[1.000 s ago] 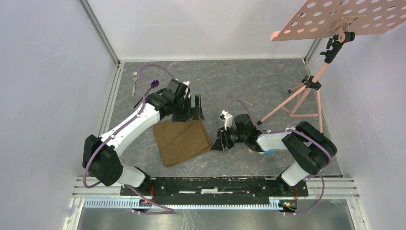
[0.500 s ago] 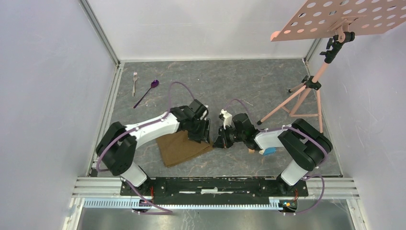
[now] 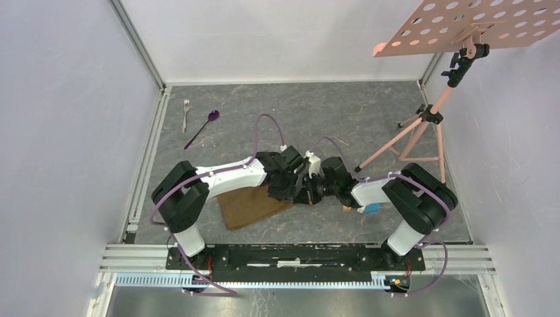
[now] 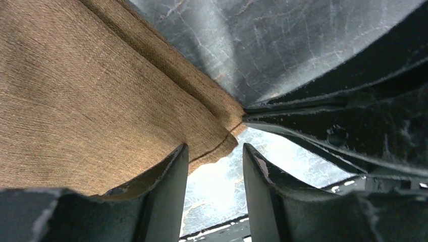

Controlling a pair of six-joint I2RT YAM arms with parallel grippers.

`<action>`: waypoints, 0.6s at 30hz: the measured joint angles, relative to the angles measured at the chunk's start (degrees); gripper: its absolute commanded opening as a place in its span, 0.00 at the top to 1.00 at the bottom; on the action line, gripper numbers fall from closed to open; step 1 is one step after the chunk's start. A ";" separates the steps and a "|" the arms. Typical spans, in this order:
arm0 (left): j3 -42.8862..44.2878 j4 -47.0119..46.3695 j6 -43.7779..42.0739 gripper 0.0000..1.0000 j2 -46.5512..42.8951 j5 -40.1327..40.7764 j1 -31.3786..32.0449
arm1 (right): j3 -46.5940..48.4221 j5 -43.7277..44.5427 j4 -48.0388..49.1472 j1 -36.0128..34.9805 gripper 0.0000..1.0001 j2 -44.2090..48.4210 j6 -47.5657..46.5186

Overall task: Fold the napkin into a case and place the utensils inside
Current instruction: Smooth out the lower triangle-folded napkin at the center of the board.

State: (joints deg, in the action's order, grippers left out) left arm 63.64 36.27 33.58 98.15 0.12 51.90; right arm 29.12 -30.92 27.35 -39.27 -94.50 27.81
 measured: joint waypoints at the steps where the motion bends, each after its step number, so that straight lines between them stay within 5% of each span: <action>1: 0.37 0.35 0.00 0.53 0.37 0.68 0.24 | -0.02 -0.02 0.00 0.00 1.00 0.00 0.00; 9: 3.17 3.32 0.00 0.84 3.69 6.25 2.03 | -0.44 -0.09 0.70 0.02 1.00 0.00 0.55; 18: 4.31 5.66 1.33 0.87 3.69 8.26 3.54 | -0.90 -0.07 1.64 0.07 1.00 -0.02 1.27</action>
State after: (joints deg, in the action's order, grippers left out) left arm 67.94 41.93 34.92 101.84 8.38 55.44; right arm 28.23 -30.98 28.99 -39.20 -94.52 29.08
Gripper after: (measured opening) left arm 0.138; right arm 0.007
